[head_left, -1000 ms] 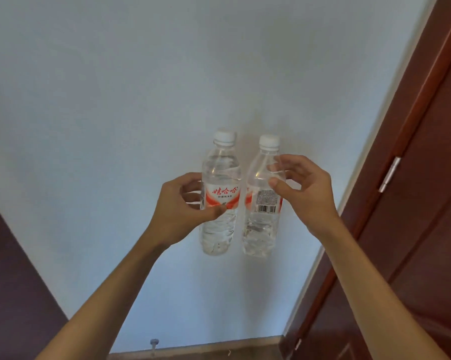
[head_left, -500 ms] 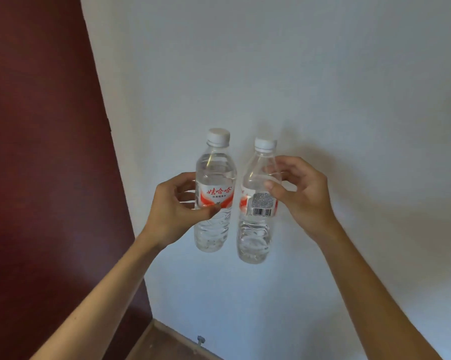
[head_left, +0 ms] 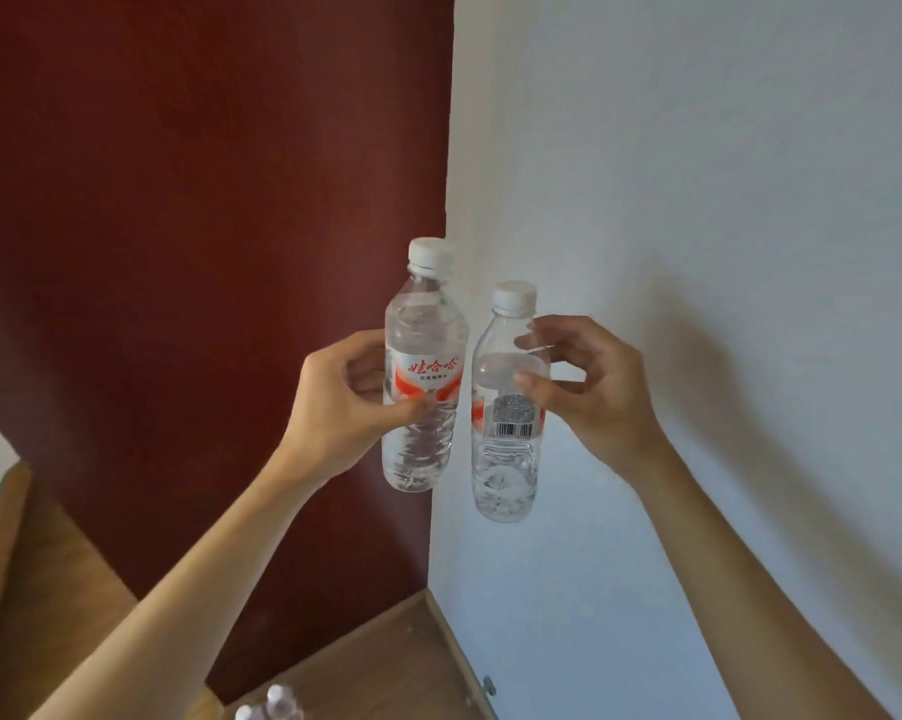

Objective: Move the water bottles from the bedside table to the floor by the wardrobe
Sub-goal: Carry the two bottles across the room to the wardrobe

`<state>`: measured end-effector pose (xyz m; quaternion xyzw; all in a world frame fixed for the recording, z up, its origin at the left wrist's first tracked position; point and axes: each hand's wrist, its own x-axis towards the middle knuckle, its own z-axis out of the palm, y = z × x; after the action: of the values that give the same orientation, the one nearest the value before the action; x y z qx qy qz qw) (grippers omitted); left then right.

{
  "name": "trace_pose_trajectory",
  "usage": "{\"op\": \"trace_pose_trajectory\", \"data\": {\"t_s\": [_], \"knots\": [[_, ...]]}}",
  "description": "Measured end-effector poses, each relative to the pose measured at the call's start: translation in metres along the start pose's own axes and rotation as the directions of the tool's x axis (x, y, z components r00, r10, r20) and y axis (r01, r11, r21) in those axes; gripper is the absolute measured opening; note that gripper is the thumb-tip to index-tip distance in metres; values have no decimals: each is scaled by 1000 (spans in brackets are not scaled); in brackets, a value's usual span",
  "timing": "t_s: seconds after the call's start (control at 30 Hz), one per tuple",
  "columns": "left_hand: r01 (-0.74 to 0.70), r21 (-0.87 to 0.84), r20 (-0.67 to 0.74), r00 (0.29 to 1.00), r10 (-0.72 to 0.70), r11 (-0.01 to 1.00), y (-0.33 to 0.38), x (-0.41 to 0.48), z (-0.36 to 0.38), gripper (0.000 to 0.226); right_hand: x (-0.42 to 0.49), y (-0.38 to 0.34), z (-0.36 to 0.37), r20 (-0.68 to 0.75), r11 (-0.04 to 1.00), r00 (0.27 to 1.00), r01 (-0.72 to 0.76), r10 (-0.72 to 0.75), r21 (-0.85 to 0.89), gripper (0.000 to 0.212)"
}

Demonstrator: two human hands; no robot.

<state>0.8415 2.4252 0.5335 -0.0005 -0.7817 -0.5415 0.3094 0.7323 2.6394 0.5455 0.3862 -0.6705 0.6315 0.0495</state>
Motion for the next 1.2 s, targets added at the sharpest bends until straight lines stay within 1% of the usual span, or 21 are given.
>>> {"op": "trace_pose_trajectory", "data": {"t_s": [0.23,0.5,0.8,1.0,1.2], "knots": [[72,92,-126,990,-60,993,-24,-14,-34,54,28,34,50,168,998,986,-12,1,65,37],[151,138,-228,967,-117,979,-54,-16,-81,55,56,48,112,222,991,975,-15,-15,133,38],[221,179,-276,947,-167,959,-82,-16,-124,55,69,71,163,294,988,956,-39,-7,152,42],[314,212,-304,921,-243,925,-112,-25,-138,57,75,98,188,354,970,935,-108,26,216,40],[409,217,-367,876,-314,887,-147,-32,-139,58,80,135,213,423,944,904,-188,59,270,43]]}}
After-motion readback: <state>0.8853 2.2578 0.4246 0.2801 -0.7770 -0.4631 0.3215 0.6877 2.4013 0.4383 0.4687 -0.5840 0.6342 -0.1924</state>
